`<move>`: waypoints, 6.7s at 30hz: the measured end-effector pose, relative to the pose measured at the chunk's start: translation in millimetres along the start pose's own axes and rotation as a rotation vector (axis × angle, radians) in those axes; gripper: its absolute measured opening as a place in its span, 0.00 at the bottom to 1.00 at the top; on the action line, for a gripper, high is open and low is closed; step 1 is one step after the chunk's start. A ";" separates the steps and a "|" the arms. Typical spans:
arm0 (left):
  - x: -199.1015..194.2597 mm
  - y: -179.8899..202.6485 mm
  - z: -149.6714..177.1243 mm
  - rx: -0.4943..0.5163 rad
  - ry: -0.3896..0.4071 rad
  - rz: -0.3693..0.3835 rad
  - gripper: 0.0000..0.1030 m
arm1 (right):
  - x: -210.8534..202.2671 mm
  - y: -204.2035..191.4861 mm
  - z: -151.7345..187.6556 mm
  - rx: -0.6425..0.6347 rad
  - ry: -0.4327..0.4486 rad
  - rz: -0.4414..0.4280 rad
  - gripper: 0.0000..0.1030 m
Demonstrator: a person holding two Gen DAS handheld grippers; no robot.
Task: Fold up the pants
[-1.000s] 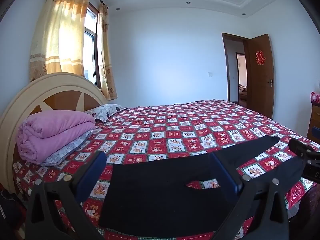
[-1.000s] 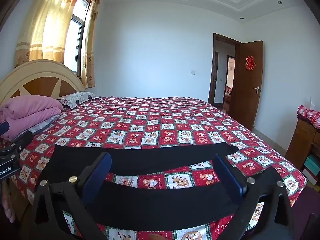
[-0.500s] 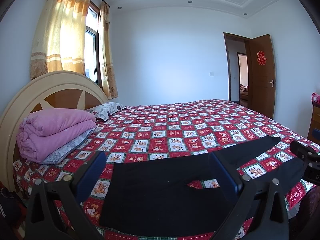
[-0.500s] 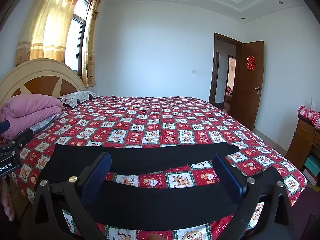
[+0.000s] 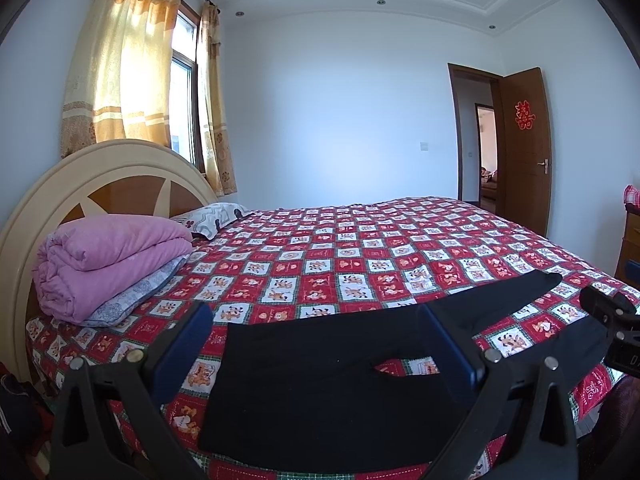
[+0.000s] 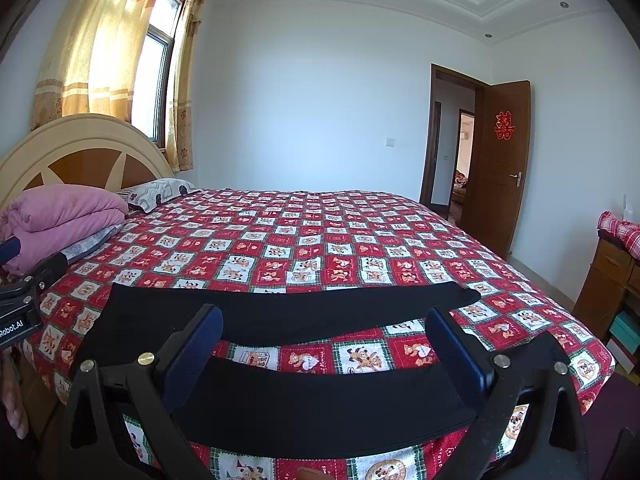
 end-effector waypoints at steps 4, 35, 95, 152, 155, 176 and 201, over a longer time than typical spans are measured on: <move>0.2 -1.4 1.9 -0.002 -0.002 -0.002 1.00 | 0.0 0.1 0.4 -0.002 -0.001 -0.002 0.99; 2.2 -2.0 5.7 -0.001 -0.012 -0.002 1.00 | 1.1 -1.9 3.0 -0.005 -0.007 -0.006 0.99; 328.2 -124.1 134.4 -0.050 -0.548 0.168 0.18 | 172.2 123.0 76.8 0.004 -0.318 -0.003 0.92; 321.5 -123.7 107.9 -0.068 -0.437 0.174 0.13 | 386.8 366.0 17.8 0.168 -0.479 0.046 0.06; 310.0 -125.6 94.9 -0.090 -0.395 0.188 0.13 | 357.5 368.2 1.8 0.162 -0.422 0.051 0.06; 197.0 -146.7 114.8 -0.299 -0.248 0.384 0.13 | 154.2 404.1 48.0 0.266 -0.302 0.116 0.06; 144.9 -165.8 192.3 -0.151 -0.308 0.396 0.53 | 29.0 439.7 138.7 0.456 -0.302 0.214 0.01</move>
Point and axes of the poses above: each gripper's, at about its wrist camera, not at the fingertips, and x roughly the way its jaws point, y to its right, z to its underside, the point moved 9 cm from there along x, roughly the way its jaws point, and after that the axes turned 3 degrees about -z, right-handed, at the moved point
